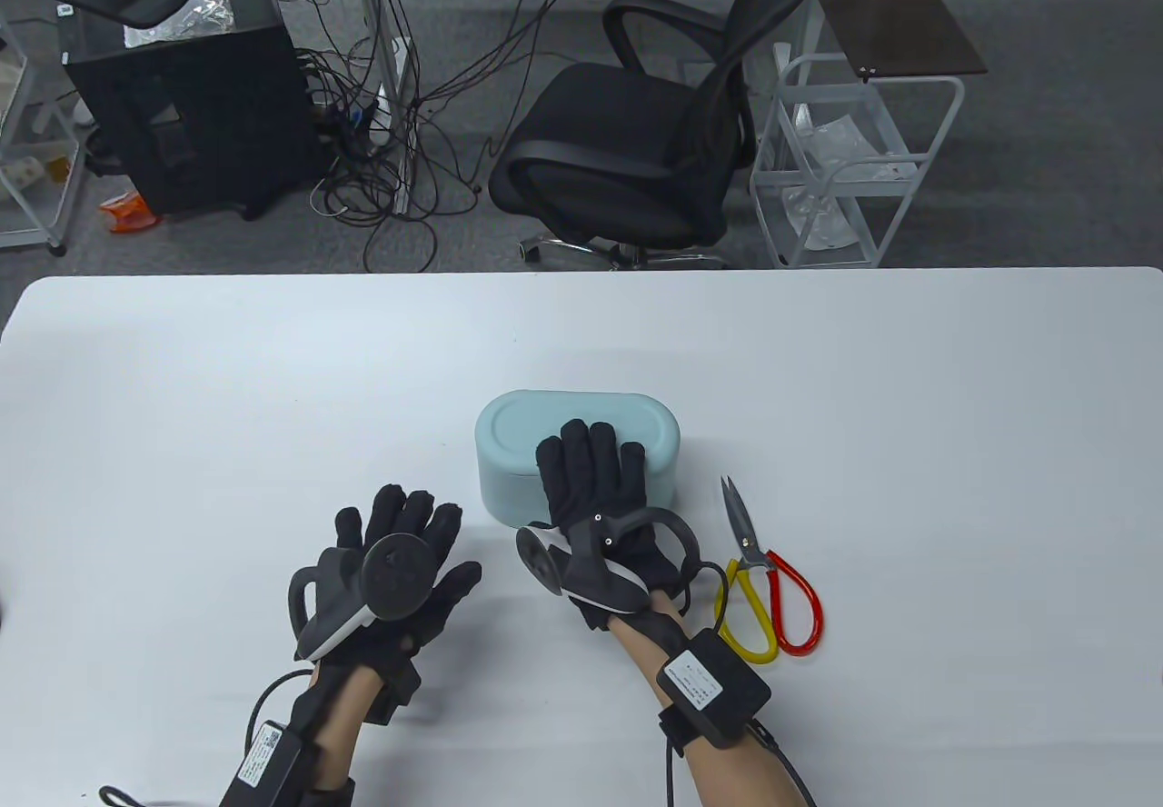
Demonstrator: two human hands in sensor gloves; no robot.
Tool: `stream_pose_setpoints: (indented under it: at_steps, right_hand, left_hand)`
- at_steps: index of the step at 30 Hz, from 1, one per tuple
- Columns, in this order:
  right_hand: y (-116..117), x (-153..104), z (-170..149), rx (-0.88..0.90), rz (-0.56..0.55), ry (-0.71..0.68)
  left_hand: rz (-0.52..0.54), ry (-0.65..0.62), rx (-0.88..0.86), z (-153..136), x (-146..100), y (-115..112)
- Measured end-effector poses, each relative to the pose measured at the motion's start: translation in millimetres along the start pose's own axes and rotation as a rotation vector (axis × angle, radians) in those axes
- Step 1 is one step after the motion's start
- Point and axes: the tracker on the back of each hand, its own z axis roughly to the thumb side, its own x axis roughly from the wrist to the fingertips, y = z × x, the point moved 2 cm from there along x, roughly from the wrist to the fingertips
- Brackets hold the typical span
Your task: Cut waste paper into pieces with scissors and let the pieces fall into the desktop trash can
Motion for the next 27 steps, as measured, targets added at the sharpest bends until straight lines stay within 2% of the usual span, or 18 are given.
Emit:
stream_pose_setpoints:
  at_steps: [5, 9, 15, 20, 24, 27]
  right_hand:
    - [-7.2, 1.0, -6.8, 0.054, 0.009, 0.010]
    - [-17.1, -3.6, -16.8, 0.162, 0.002, 0.031]
    - [-39.7, -14.3, -43.2, 0.253, -0.021, 0.054]
    - [-50.9, -34.4, -77.5, 0.295, -0.017, 0.058]
    - [-51.1, -55.7, -101.1, 0.234, -0.012, 0.038]
    - [-48.0, -73.9, -118.8, 0.251, 0.011, 0.039]
  left_hand:
    - [0.012, -0.014, -0.002, 2.0, -0.4, 0.8]
    - [0.024, -0.020, -0.005, 2.8, -1.2, 1.7]
    - [0.040, -0.024, -0.005, 2.1, -1.9, 2.4]
    - [0.042, -0.031, 0.015, 3.0, -0.8, 2.5]
    - [0.050, -0.037, 0.018, 3.6, -0.7, 2.2]
    - [0.064, -0.047, 0.006, 4.0, -1.9, 3.0]
